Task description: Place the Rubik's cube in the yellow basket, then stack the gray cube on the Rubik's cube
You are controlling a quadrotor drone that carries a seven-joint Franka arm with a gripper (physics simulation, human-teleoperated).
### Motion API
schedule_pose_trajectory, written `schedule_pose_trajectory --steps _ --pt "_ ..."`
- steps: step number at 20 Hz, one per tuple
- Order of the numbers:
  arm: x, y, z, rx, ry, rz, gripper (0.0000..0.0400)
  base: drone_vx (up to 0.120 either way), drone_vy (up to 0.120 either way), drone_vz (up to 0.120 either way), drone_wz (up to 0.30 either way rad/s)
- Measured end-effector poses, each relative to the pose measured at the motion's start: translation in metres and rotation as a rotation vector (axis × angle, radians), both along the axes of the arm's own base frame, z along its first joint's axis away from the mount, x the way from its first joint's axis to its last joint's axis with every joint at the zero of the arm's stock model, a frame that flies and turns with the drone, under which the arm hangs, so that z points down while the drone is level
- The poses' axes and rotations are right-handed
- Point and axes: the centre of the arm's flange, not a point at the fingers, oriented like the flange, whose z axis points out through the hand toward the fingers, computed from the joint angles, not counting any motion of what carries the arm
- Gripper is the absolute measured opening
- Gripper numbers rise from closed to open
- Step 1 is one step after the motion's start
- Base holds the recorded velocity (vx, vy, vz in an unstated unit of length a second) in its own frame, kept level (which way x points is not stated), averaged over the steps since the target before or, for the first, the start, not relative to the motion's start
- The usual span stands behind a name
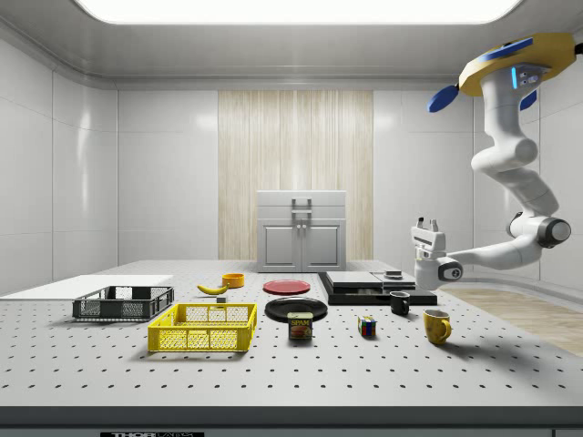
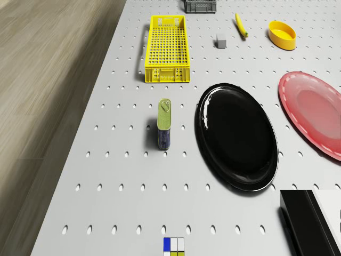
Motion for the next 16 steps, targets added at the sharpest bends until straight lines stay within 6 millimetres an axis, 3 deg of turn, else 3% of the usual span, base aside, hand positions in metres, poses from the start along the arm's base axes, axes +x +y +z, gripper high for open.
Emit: schedule_pose_trajectory --steps 5,9,12,16 --pt "0.0 0.017 -0.004 -0.171 -0.004 -0.005 0.04 0.12 0.0 0.0 0.0" --pt "0.0 0.042 -0.016 -0.451 -0.006 -0.013 0.04 0.12 0.0 0.0 0.0" --pt "0.0 0.066 -0.039 -0.795 -0.006 -0.024 0.04 0.12 0.0 0.0 0.0" --pt "0.002 0.086 -0.099 -1.434 -0.005 -0.044 0.04 0.12 0.0 -0.02 0.0"
